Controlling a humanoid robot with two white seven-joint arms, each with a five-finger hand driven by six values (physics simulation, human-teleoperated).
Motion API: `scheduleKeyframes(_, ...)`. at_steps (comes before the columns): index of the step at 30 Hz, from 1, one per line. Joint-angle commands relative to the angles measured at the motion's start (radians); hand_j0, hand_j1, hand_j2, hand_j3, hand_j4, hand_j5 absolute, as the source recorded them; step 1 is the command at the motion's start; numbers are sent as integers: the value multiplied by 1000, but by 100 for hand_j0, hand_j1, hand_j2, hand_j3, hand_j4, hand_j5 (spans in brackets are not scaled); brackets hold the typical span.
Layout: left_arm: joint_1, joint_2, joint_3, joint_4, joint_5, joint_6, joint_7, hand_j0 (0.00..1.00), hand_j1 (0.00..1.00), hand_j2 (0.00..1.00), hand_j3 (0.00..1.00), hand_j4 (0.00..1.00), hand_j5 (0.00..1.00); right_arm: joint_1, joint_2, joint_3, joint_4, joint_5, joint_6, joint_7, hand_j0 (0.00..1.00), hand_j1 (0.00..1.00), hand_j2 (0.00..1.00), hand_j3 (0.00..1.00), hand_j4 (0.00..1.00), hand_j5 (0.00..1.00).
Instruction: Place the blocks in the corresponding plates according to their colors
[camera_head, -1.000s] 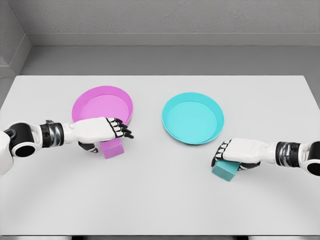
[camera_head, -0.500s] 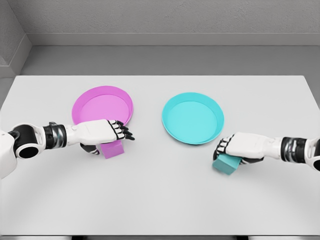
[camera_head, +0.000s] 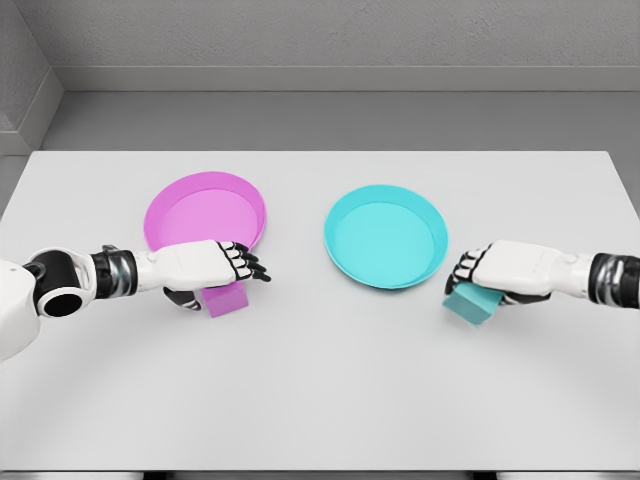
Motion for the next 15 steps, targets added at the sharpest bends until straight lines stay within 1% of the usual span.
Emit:
scheduleKeyframes(1,0,-2,1,3,5,1,0,100,100,100,100,100,100,0,-3,-28,2,-6,2,0,53,53,53,53,53,53)
scheduleKeyframes(7,2,-8,1,10,5,1,-1,100,100,100,100,100,100,-20,2,-41,2,-8,2,-3,53,53,53,53,53,53)
scheduleKeyframes(8,0,-8,1,10,5,1,-1,93,93,93,93,93,93,-25,4,-41,2,-8,2,-3,53,53,53,53,53,53)
scheduleKeyframes(10,2,-8,1,10,4,1,-1,85,85,85,85,85,85,-40,5,-42,2,-8,2,-3,53,53,53,53,53,53)
scheduleKeyframes(12,0,-8,1,9,5,1,-27,76,76,76,76,76,76,-51,8,-42,2,-10,2,-3,53,53,53,53,53,53)
scheduleKeyframes(15,0,-8,1,6,7,1,-40,68,68,68,68,68,68,-69,14,-42,3,-10,2,-3,52,52,52,52,52,52)
